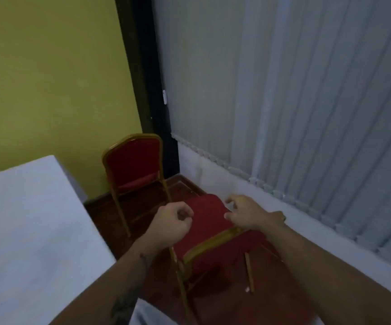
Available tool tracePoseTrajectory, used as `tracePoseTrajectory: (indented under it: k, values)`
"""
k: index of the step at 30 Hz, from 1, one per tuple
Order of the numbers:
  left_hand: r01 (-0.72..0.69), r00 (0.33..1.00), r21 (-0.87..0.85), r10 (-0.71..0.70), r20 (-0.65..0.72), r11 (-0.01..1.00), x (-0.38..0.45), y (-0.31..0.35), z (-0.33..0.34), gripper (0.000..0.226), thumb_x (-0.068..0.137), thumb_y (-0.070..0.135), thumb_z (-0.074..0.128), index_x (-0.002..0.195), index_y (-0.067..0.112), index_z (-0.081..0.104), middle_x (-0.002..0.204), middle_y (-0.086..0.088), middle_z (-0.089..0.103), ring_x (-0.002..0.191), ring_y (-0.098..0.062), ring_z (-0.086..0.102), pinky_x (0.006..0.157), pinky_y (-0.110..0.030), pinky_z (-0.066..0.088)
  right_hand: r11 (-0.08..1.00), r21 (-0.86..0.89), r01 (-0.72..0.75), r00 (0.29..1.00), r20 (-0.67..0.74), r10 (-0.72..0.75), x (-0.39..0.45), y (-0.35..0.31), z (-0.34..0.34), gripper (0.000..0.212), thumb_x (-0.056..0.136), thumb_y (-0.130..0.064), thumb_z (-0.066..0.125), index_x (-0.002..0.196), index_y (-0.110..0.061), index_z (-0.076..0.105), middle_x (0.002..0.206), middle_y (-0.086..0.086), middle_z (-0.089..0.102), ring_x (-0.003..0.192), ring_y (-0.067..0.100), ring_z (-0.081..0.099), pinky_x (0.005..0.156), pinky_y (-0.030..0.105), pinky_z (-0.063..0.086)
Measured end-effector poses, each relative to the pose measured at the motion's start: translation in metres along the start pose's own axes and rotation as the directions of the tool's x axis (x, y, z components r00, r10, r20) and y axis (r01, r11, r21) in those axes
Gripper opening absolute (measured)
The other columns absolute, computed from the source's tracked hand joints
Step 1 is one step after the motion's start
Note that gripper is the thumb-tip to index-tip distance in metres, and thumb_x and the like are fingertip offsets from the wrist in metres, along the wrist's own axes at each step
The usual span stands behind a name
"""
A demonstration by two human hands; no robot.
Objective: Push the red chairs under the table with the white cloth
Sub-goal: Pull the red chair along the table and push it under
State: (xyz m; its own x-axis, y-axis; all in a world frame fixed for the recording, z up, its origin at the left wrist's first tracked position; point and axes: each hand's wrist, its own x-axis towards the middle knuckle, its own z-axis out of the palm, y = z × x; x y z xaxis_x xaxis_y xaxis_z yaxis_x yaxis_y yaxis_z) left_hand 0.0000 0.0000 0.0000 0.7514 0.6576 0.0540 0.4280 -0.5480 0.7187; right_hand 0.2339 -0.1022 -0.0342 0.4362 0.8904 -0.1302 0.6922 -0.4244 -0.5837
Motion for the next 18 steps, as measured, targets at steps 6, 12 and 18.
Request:
tracePoseTrajectory:
  k: [6,12,18]
  values:
    - [0.077,0.955,0.219,-0.136,0.265,0.973,0.038,0.005,0.068,0.058,0.074,0.044,0.064,0.129,0.028,0.057,0.124,0.006,0.059,0.116,-0.016,0.054,0.099,-0.038,0.049,0.994,-0.081,-0.076,0.989,-0.131,0.065,-0.006,0.045,-0.016,0.015,0.083,-0.021,0.061,0.077,-0.026,0.073,0.09,-0.002,0.063,0.085,0.02,0.059,0.067,0.031,0.048]
    - [0.072,0.909,0.367,-0.213,0.358,0.927,0.065,-0.014,0.121,0.061,0.065,0.05,0.063,0.123,0.031,0.058,0.121,0.003,0.06,0.114,-0.02,0.053,0.093,-0.033,0.045,0.966,-0.05,-0.253,0.961,-0.126,0.245,-0.001,0.081,-0.02,0.024,0.084,-0.049,0.06,0.066,-0.033,0.063,0.088,-0.008,0.061,0.097,0.024,0.056,0.084,0.042,0.041]
    - [0.109,0.897,0.369,-0.252,0.365,0.923,0.07,-0.029,0.14,0.022,0.068,0.031,0.055,0.089,0.032,0.057,0.096,0.004,0.068,0.093,-0.023,0.066,0.082,-0.035,0.053,0.895,0.17,-0.412,0.91,0.04,0.412,0.008,0.101,0.006,0.034,0.071,-0.056,0.041,0.09,-0.031,0.053,0.136,0.008,0.032,0.137,0.029,0.012,0.106,0.061,0.028]
